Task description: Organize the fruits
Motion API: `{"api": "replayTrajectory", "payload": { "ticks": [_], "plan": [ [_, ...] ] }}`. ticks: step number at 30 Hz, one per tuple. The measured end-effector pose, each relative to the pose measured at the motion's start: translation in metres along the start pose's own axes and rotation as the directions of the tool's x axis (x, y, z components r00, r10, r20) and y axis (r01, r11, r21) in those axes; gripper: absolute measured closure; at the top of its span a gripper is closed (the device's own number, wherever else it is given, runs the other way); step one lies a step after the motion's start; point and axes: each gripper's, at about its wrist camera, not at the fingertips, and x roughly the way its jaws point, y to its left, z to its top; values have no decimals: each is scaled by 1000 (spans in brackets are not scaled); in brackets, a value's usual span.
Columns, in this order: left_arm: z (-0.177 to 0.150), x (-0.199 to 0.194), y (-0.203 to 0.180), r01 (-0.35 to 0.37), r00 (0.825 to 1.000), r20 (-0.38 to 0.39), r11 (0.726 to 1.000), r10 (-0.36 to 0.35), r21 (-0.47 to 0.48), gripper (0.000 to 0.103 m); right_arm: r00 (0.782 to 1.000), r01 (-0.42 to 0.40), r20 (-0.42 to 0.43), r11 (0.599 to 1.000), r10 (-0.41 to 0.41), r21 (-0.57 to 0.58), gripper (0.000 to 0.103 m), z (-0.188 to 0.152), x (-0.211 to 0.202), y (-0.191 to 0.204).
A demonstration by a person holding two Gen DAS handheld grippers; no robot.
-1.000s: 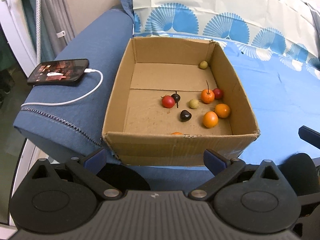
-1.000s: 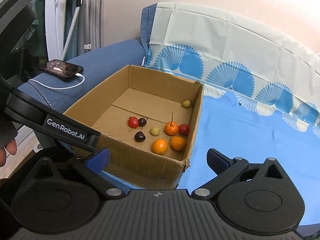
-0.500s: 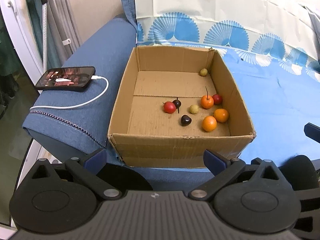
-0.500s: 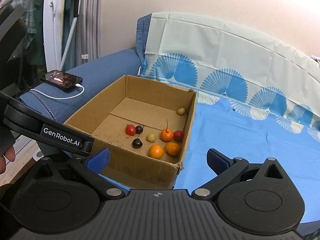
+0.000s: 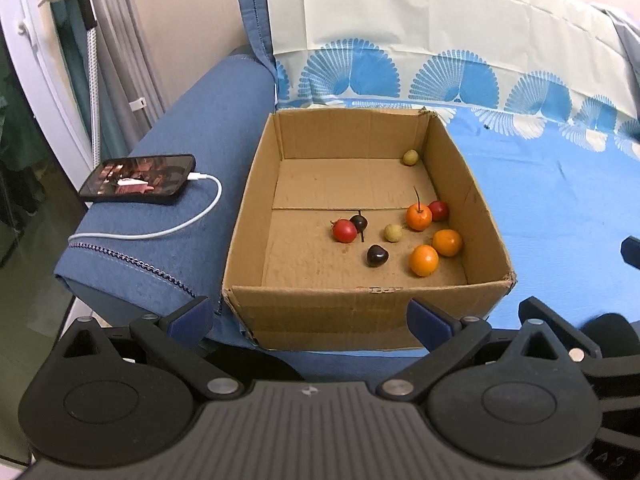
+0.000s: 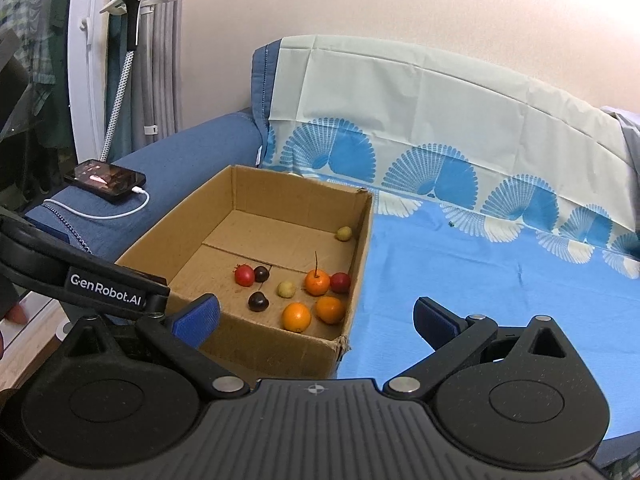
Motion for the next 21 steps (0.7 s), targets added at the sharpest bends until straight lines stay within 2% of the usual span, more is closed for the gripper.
{"api": "replayTrajectory", "payload": {
  "ticks": [21],
  "plan": [
    [-1,-1,1,-18,1000,-7,1000,18,6,0,1000,-13,3,1000,13,7,1,0,0,-2]
  ]
}}
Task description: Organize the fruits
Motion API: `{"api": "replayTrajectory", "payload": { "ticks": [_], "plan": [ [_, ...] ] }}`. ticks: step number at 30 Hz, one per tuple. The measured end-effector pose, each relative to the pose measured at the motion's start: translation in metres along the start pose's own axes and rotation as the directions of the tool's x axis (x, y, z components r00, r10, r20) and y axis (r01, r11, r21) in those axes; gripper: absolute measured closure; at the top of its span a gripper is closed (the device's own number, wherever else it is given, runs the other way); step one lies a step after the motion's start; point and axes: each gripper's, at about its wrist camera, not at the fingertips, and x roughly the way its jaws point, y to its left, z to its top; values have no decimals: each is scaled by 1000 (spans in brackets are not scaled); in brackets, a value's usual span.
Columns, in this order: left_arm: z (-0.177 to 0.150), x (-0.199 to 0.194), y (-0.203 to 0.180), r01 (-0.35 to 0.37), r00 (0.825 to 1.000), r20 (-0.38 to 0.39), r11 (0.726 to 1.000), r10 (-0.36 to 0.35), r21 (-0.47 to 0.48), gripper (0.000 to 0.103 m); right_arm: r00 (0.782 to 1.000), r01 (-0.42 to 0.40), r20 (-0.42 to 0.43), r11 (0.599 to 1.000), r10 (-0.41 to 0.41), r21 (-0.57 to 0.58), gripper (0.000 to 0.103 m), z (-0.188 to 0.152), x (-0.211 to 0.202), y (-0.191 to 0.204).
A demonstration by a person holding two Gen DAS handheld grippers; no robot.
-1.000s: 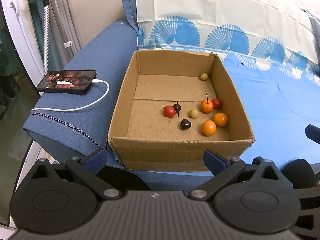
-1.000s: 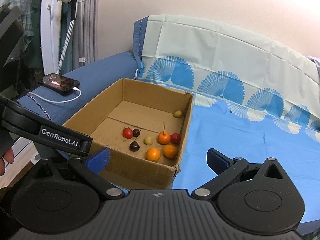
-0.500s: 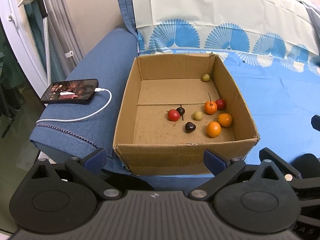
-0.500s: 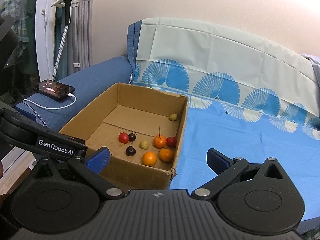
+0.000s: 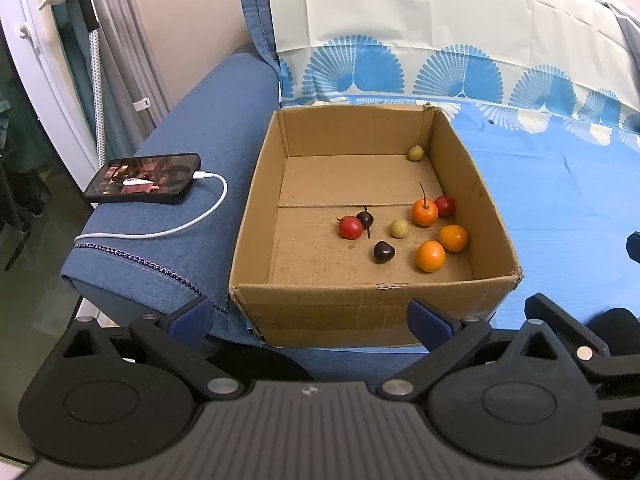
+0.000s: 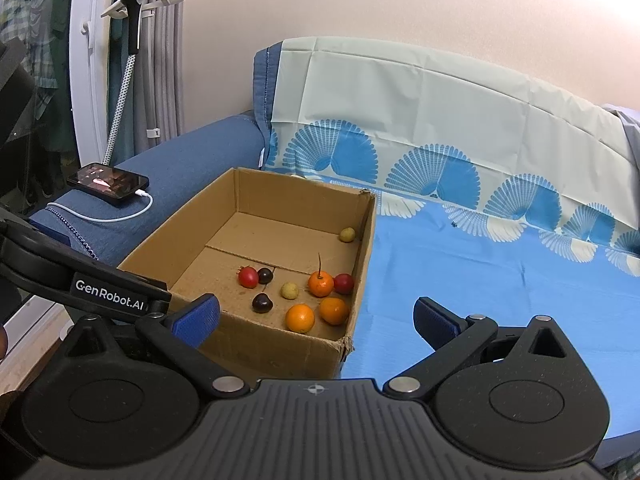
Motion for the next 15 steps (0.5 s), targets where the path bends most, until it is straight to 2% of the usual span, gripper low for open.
{"api": "replayTrajectory", "payload": {
  "ticks": [15],
  "plan": [
    [0,3,3,-6,1000,-5,1000,6,-16,0,1000,-17,-3,1000,17,2,1,-2,2,0]
  ]
}}
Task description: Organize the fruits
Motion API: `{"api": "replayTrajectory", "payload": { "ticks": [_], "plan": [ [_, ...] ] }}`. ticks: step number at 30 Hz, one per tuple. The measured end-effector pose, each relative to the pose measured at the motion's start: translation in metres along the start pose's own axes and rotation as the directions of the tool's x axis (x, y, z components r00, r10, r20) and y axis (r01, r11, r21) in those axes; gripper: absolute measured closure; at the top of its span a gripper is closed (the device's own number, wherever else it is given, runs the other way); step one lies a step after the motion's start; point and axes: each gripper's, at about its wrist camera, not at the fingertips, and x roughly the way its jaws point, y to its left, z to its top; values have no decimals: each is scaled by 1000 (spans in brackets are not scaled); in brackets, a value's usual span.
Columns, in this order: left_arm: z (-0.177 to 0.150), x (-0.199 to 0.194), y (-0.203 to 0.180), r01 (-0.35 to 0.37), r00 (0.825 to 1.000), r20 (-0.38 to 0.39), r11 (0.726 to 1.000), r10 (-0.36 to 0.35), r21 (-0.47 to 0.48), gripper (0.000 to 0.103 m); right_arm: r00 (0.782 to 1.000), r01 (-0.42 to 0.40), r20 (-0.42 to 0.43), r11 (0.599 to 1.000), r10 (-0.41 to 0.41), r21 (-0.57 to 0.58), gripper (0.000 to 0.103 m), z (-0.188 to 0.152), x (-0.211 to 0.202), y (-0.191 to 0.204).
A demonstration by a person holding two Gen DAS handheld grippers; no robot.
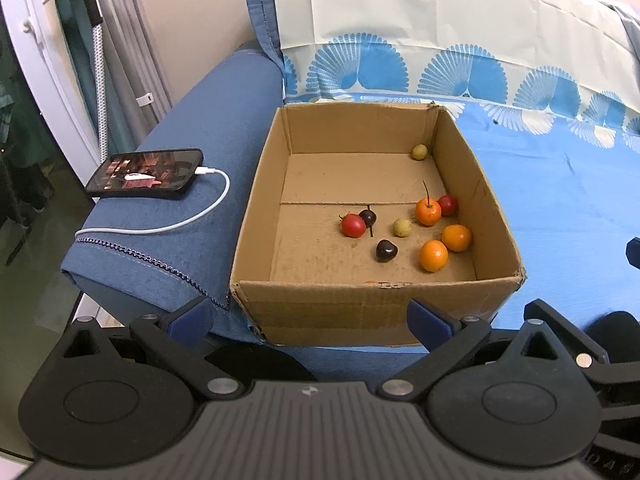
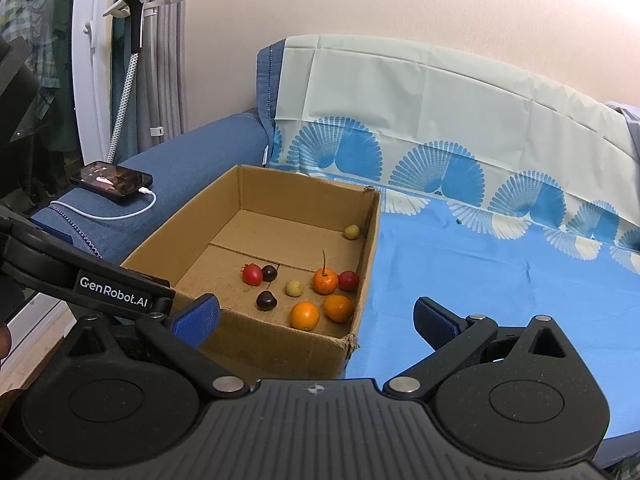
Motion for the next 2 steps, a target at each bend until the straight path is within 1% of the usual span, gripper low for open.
{"api": "replayTrajectory", "payload": {
  "ticks": [2],
  "plan": [
    [0,0,-1,-5,1000,5,1000,5,5,0,1000,-5,3,1000,5,2,1,0,0,0]
  ]
}}
